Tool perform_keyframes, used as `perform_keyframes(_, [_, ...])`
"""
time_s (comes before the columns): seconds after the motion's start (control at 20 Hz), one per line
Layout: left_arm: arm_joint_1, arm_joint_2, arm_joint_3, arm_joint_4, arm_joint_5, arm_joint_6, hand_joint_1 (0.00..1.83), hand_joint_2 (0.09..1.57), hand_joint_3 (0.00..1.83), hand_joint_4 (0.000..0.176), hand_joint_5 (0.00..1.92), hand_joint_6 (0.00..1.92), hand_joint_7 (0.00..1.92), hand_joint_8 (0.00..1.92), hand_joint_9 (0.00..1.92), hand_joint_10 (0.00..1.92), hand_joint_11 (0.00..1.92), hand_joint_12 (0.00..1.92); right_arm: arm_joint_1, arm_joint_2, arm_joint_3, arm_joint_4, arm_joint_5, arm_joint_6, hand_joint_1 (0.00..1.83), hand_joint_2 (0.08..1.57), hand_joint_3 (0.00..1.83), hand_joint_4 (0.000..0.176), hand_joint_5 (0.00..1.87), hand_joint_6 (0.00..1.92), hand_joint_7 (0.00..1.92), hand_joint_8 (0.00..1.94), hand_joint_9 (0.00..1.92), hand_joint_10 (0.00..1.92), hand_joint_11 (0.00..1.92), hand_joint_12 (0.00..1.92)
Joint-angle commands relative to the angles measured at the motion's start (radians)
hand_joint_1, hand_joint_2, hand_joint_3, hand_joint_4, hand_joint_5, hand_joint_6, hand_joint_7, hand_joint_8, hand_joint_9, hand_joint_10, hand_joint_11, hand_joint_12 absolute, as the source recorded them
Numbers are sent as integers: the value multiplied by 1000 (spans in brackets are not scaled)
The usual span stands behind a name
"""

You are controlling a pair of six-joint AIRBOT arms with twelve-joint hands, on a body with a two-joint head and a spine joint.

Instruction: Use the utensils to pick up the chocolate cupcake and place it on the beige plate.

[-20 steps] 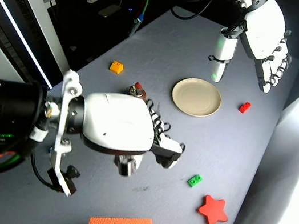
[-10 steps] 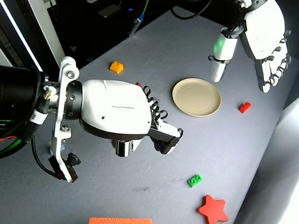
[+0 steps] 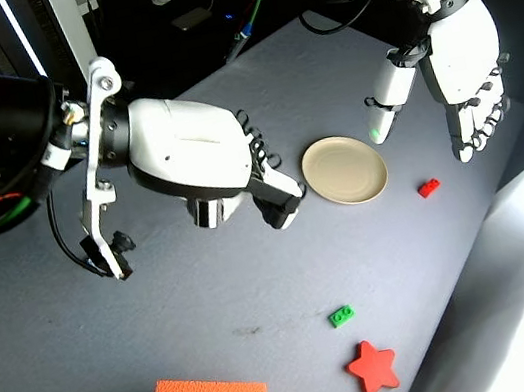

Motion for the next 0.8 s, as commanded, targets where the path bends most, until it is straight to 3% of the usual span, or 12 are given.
perform_keyframes(0.0, [-12,7,5,66,-24,6,405,1034,0,0,133,3,70,1,55,0,0,204,12,4,-4,9,-41,-2,1059,1119,0,0,847,16,932,10,744,464,380,1217])
perform_keyframes(0.75, [-12,7,5,66,-22,9,363,1056,1,0,114,3,65,2,54,2,0,173,-59,-37,-12,8,-76,-63,1062,1098,0,0,854,10,935,6,744,467,382,1237])
